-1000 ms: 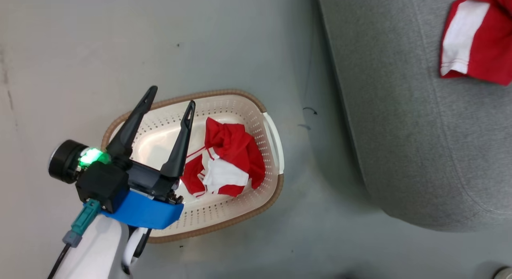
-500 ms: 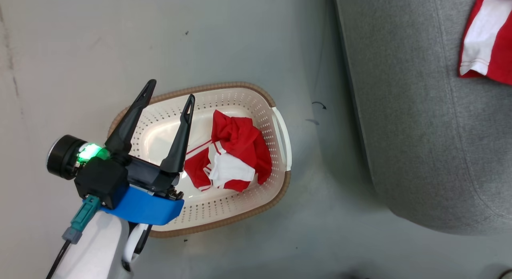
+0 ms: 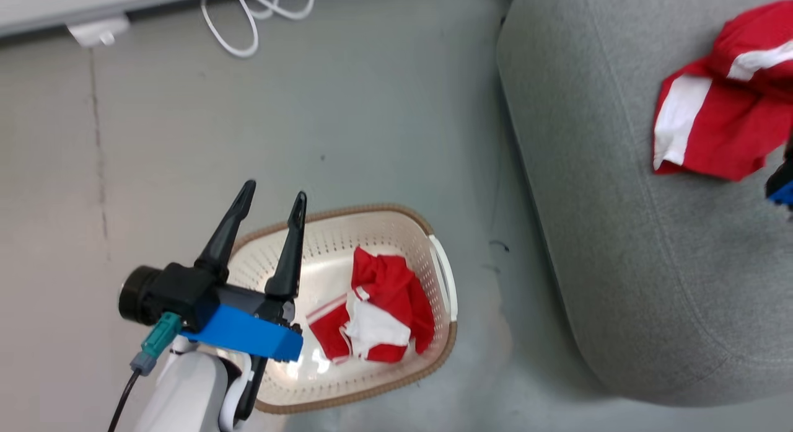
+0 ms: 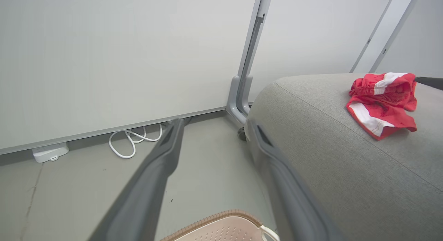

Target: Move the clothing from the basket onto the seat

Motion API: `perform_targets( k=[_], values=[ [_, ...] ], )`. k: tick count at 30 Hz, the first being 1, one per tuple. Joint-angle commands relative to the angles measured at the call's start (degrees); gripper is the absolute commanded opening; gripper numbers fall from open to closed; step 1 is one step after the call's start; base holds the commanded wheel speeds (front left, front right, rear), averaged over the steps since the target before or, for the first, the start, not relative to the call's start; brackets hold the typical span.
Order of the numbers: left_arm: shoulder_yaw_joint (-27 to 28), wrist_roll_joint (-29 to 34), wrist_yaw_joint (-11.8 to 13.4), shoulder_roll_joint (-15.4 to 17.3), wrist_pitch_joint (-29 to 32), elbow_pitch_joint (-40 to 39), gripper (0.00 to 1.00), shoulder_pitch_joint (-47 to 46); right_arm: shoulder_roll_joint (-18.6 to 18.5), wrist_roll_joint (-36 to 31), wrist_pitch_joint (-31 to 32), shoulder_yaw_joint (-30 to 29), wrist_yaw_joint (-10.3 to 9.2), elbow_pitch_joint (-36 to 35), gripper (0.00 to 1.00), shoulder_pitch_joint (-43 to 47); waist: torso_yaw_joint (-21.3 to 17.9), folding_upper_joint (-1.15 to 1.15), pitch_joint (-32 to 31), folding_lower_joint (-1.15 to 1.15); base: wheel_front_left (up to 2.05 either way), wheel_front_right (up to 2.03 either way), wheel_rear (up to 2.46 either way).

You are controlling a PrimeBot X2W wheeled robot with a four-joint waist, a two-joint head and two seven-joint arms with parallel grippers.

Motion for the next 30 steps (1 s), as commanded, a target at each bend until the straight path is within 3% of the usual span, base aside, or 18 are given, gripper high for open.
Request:
perform_targets(
  k=[1, 8, 16, 22, 30],
  values=[
    [0.7, -0.4, 0.2, -0.7, -0.2, 0.8, 1.0, 1.4, 0.2, 0.4, -0.9, 1.2, 0.02, -0.6, 1.0, 2.5, 1.5, 0.0, -6.2, 0.01, 0.0, 0.0, 0.0],
    [4.3, -0.8, 0.0, -2.5, -0.2, 4.4, 1.0, 5.8, 2.7, 2.1, -4.4, 10.1, 0.02, -6.2, 1.0, 12.3, 2.7, 0.0, -13.6, 0.01, 0.0, 0.0, 0.0],
    [7.3, -0.4, -0.3, -3.9, -0.2, 6.7, 1.0, 9.3, 5.8, 6.8, -6.0, 16.1, 0.03, -19.2, 1.0, 25.1, 4.6, 0.0, -18.6, 0.01, 0.0, 0.0, 0.0],
    [10.3, 0.2, -0.5, -4.4, -0.2, 7.9, 1.0, 11.7, 9.7, 7.9, -3.9, 18.7, 0.03, -31.6, 1.0, 35.8, 5.5, 0.0, -21.4, 0.01, 0.0, 0.0, 0.0],
    [14.3, 0.8, -0.5, -4.9, -0.2, 8.1, 1.0, 13.9, 11.9, 8.6, 0.4, 22.2, 0.03, -40.9, 1.0, 42.9, 7.0, 0.0, -23.1, 0.01, 0.0, 0.0, 0.0]
  ],
)
